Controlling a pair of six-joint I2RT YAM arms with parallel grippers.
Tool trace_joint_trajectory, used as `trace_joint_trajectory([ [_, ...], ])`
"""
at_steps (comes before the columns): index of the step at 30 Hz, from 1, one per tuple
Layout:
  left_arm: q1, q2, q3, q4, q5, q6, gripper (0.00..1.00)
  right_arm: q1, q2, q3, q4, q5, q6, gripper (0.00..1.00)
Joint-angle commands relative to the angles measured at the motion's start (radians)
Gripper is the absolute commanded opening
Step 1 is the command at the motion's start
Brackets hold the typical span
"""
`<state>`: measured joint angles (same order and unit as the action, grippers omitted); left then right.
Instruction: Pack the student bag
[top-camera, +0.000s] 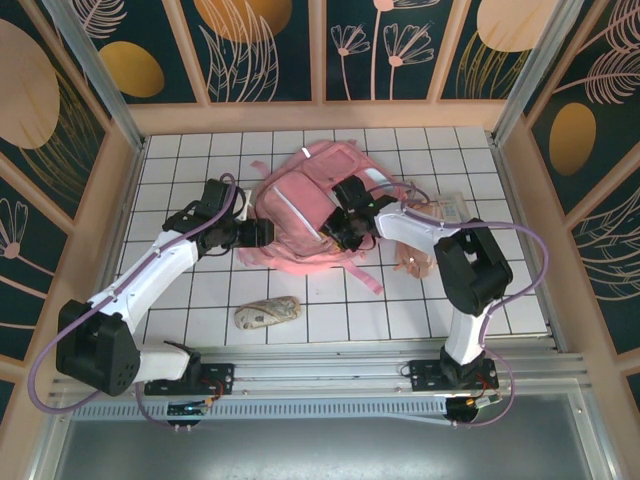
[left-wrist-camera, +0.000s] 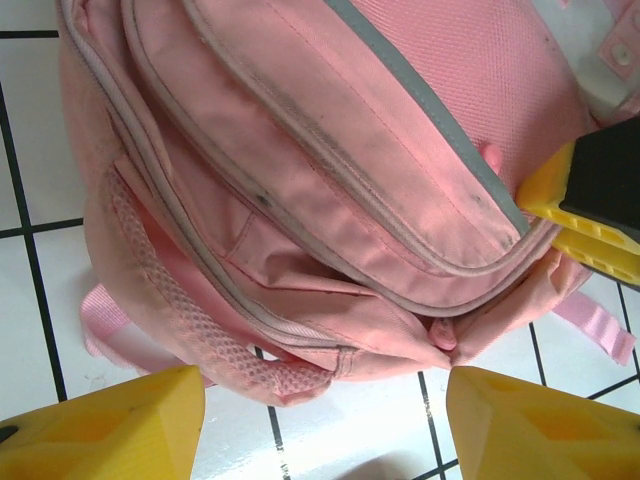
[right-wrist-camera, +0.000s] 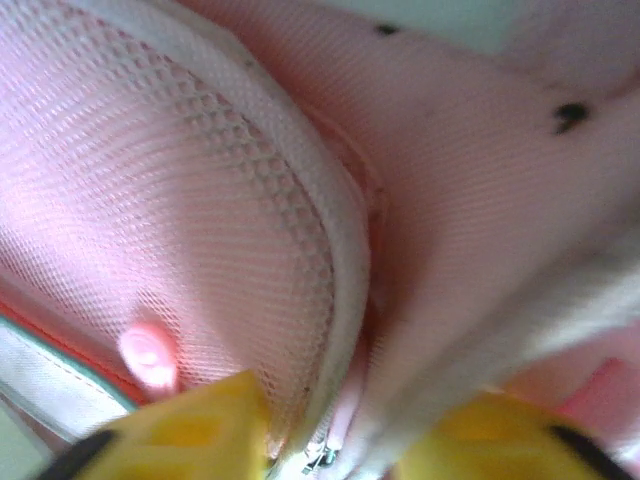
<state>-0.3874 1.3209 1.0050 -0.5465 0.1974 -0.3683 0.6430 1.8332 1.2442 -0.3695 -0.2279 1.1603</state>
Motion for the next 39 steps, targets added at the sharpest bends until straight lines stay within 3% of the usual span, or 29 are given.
trace_joint_trajectory([
  [1, -0.001, 0.0, -0.008, -0.02, -0.01, 0.009, 0.65, 0.0, 0.018, 0.026, 0.122, 0.038, 0.027, 0.0],
  [11, -0.001, -0.043, -0.011, 0.006, 0.091, 0.07, 0.67, -0.019, -0.13, 0.101, 0.056, 0.006, 0.048, 0.0],
  [16, -0.011, -0.026, 0.026, 0.019, 0.138, 0.079, 0.99, -0.033, -0.201, 0.067, 0.122, -0.033, 0.099, 0.0],
  [17, -0.014, -0.023, 0.034, 0.027, 0.145, 0.075, 0.99, -0.034, -0.211, 0.061, 0.135, -0.041, 0.106, 0.0],
  [31, -0.097, 0.113, 0.145, 0.032, 0.174, 0.082, 0.98, -0.044, -0.255, 0.116, 0.194, -0.085, 0.157, 0.0],
  [36, -0.1, 0.146, 0.156, -0.002, 0.154, 0.109, 0.67, -0.045, -0.252, 0.136, 0.187, -0.083, 0.159, 0.0],
  [39, -0.1, 0.16, 0.149, -0.004, 0.143, 0.127, 0.67, -0.042, -0.247, 0.148, 0.189, -0.087, 0.165, 0.0],
])
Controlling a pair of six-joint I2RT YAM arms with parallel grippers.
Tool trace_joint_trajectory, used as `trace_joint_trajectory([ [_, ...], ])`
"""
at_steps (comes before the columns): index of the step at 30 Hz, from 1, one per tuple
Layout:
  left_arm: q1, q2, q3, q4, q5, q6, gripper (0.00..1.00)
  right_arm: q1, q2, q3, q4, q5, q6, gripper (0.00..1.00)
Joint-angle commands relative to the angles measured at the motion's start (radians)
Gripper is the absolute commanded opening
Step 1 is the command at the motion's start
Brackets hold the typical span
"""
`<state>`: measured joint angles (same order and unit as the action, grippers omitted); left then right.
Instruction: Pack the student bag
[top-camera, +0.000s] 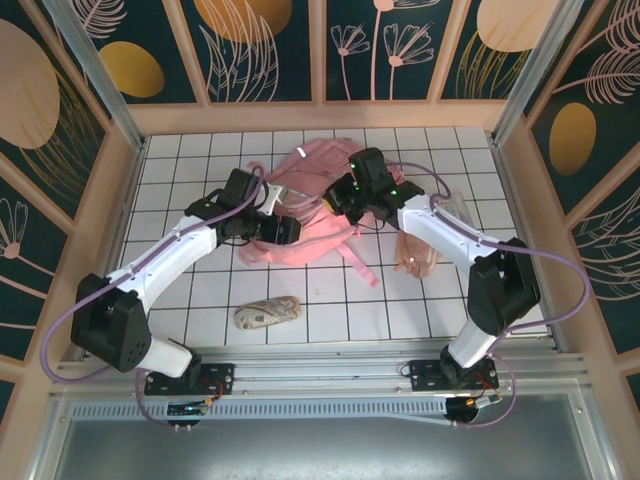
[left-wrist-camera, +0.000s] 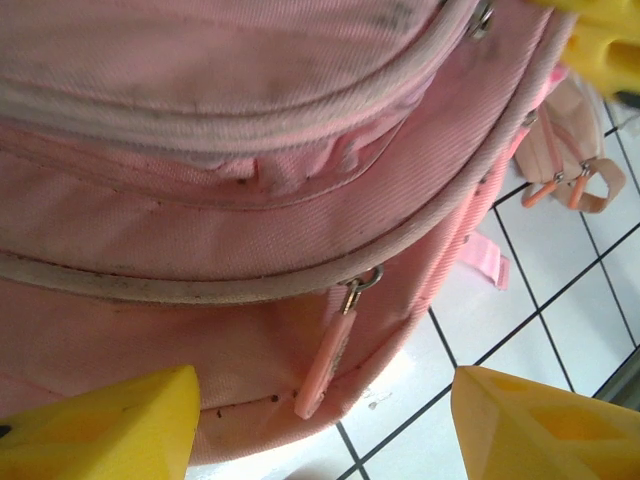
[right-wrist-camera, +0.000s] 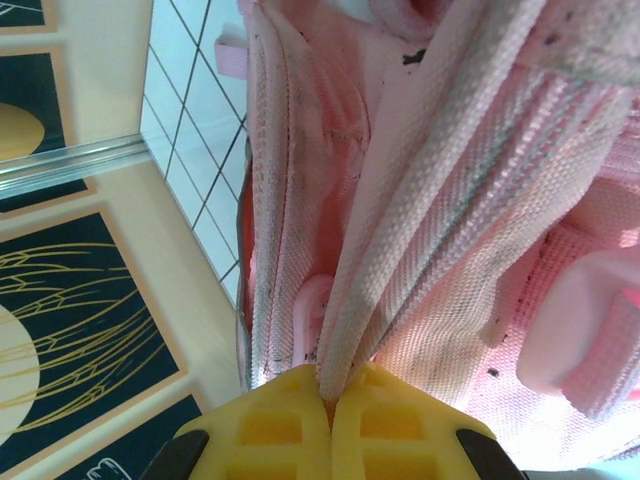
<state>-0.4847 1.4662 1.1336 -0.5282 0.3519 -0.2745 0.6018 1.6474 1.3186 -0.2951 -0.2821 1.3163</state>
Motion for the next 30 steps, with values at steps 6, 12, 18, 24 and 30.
trace_joint_trajectory([
  [6, -0.003, 0.048, 0.034, 0.018, -0.015, 0.019, 0.68, 0.007, -0.04, 0.119, 0.088, -0.034, 0.001, 0.0],
  [12, -0.003, 0.109, 0.078, 0.033, -0.008, 0.021, 0.56, 0.017, -0.032, 0.134, 0.081, -0.029, 0.004, 0.0],
  [18, -0.003, 0.13, 0.093, 0.045, -0.007, 0.023, 0.23, 0.023, -0.027, 0.142, 0.074, -0.029, 0.006, 0.0],
  [24, -0.003, 0.129, 0.105, 0.0, -0.044, 0.047, 0.0, 0.015, -0.029, 0.139, 0.047, -0.032, -0.008, 0.0],
  [30, 0.016, 0.099, 0.077, -0.101, -0.18, 0.122, 0.0, -0.049, -0.069, 0.15, -0.086, -0.043, -0.083, 0.0],
])
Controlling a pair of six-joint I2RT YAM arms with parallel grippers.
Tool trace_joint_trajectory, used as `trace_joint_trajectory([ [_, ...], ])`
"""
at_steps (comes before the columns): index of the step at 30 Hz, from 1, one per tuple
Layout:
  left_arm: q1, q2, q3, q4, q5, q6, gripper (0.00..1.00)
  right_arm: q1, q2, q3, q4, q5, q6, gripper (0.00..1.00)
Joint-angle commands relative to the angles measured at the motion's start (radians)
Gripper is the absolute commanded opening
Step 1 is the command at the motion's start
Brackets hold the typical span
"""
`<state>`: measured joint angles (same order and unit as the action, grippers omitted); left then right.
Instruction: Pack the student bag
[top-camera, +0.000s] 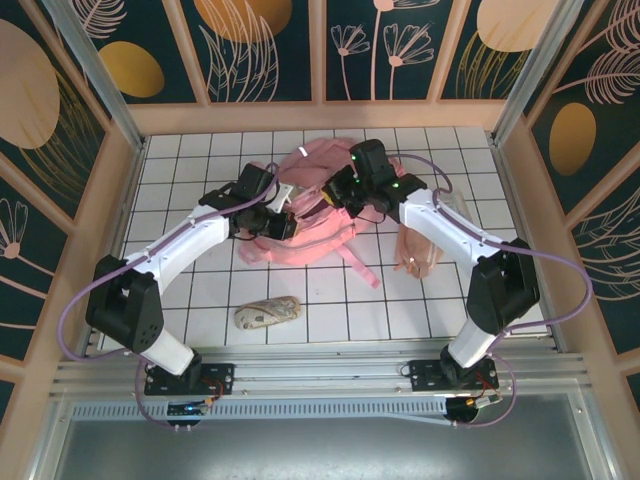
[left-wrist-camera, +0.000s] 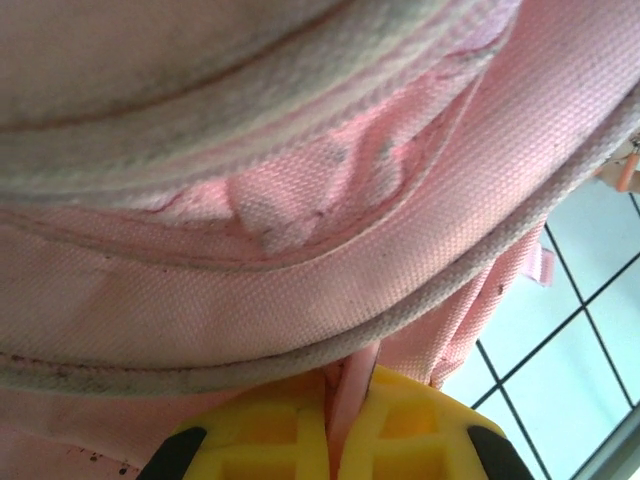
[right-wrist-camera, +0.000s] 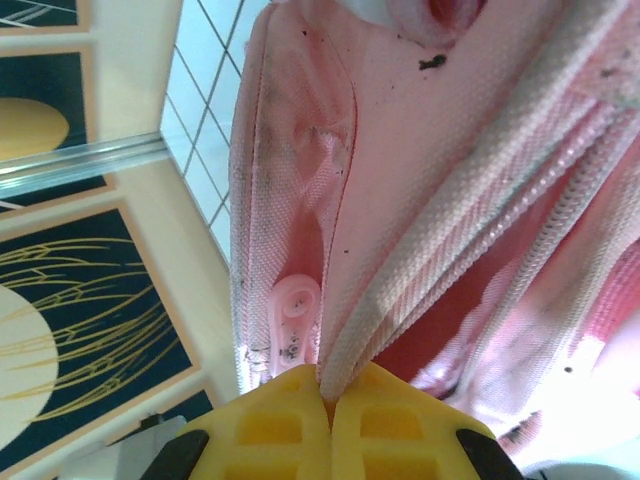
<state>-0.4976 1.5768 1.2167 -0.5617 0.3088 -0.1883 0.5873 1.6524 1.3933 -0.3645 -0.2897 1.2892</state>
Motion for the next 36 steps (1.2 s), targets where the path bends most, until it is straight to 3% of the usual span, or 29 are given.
trace_joint_trajectory([
  [1, 0.045, -0.024, -0.023, -0.068, -0.135, 0.037, 0.0, -0.067, -0.086, 0.076, -0.045, -0.035, -0.075, 0.0],
  [6, 0.145, -0.08, -0.094, -0.039, -0.044, 0.032, 0.0, -0.168, -0.106, 0.077, -0.14, -0.125, -0.175, 0.0],
  [11, 0.149, -0.106, -0.094, 0.015, 0.105, 0.008, 0.0, -0.18, -0.081, 0.057, -0.107, -0.186, -0.222, 0.0],
  [13, 0.148, -0.116, -0.087, 0.017, 0.09, -0.003, 0.0, -0.166, -0.086, 0.024, -0.053, -0.188, -0.197, 0.0],
  [18, 0.156, -0.093, -0.072, -0.049, -0.119, 0.003, 0.0, -0.175, -0.119, 0.0, -0.028, -0.186, -0.192, 0.0],
  [22, 0.208, -0.018, -0.082, -0.056, -0.271, 0.0, 0.0, -0.208, -0.107, 0.073, -0.09, -0.274, -0.293, 0.0],
  [27, 0.235, 0.006, -0.001, -0.02, -0.256, -0.01, 0.0, -0.286, -0.067, 0.097, -0.227, -0.381, -0.467, 0.0],
  [30, 0.236, 0.03, 0.055, -0.031, -0.243, 0.001, 0.0, -0.364, -0.065, 0.054, -0.313, -0.36, -0.586, 0.0],
  [33, 0.235, 0.027, 0.06, -0.026, -0.199, -0.002, 0.0, -0.447, -0.089, -0.022, -0.27, -0.356, -0.607, 0.0],
  [36, 0.232, -0.008, 0.028, -0.005, -0.123, -0.026, 0.0, -0.443, -0.087, -0.038, -0.197, -0.395, -0.569, 0.0],
])
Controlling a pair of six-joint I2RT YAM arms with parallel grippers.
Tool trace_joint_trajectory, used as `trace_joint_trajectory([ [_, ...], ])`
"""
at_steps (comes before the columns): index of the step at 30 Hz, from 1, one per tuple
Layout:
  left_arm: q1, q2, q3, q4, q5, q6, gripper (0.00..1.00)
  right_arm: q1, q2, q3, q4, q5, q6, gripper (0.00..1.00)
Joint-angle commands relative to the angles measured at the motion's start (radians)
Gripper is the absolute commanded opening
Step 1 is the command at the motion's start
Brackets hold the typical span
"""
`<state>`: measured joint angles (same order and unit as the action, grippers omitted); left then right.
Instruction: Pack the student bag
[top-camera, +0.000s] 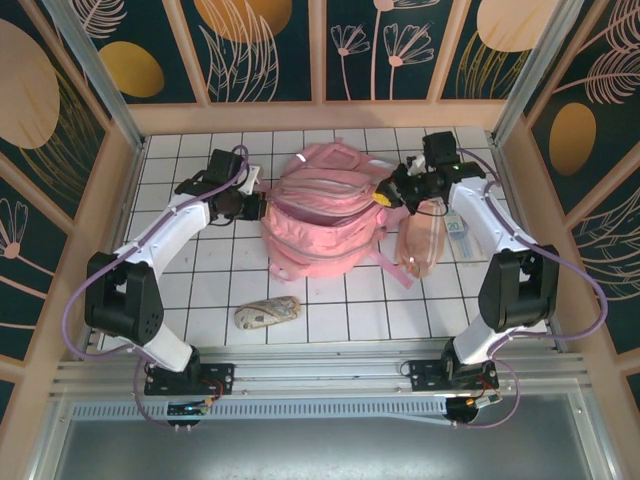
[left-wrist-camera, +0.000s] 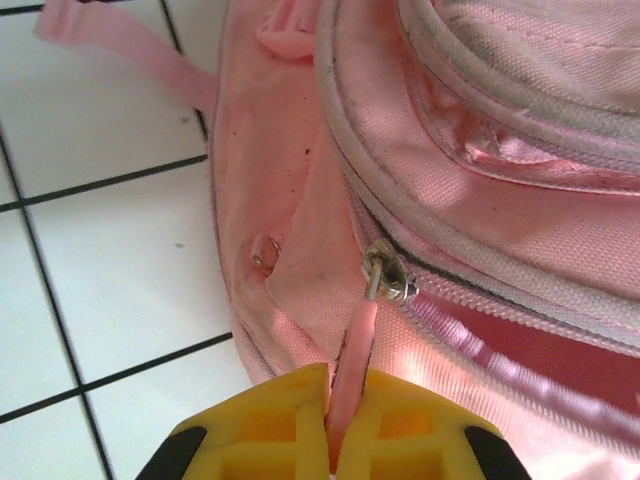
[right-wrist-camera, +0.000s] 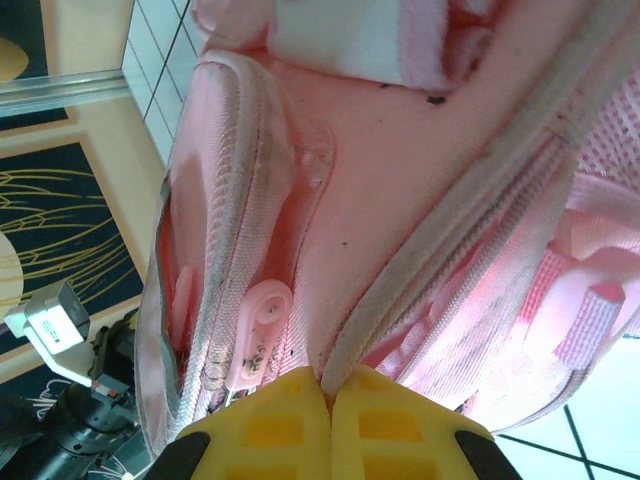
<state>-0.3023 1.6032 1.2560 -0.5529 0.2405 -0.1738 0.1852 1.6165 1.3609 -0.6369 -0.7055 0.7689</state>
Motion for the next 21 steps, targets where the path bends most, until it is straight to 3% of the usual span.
trace_joint_trajectory([
  [1, 0.031, -0.055, -0.026, -0.003, -0.03, -0.05, 0.0, -0.026, -0.045, -0.002, 0.098, 0.015, -0.037, 0.01],
  [3, 0.002, -0.09, -0.053, 0.003, -0.022, -0.059, 0.0, 0.01, -0.042, -0.01, 0.135, 0.017, -0.015, 0.1],
  [8, -0.074, -0.16, -0.117, 0.014, 0.024, -0.09, 0.0, 0.157, -0.081, -0.141, 0.352, 0.035, 0.146, 0.43],
  [10, -0.089, -0.19, -0.139, 0.028, 0.048, -0.12, 0.0, 0.217, -0.083, -0.185, 0.418, 0.07, 0.199, 0.49],
  [14, -0.099, -0.224, -0.149, 0.03, 0.069, -0.141, 0.0, 0.294, -0.069, -0.228, 0.501, 0.145, 0.259, 0.49],
  [16, -0.101, -0.232, -0.146, 0.019, 0.077, -0.141, 0.0, 0.314, -0.055, -0.228, 0.536, 0.183, 0.291, 0.46],
  [17, -0.101, -0.233, -0.145, 0.014, 0.076, -0.138, 0.0, 0.316, -0.051, -0.228, 0.554, 0.191, 0.308, 0.38],
  [19, -0.101, -0.235, -0.147, -0.012, 0.053, -0.118, 0.0, 0.313, -0.062, -0.221, 0.562, 0.231, 0.329, 0.0],
  [21, -0.101, -0.24, -0.15, -0.039, 0.01, -0.098, 0.0, 0.286, -0.084, -0.211, 0.539, 0.238, 0.322, 0.0],
])
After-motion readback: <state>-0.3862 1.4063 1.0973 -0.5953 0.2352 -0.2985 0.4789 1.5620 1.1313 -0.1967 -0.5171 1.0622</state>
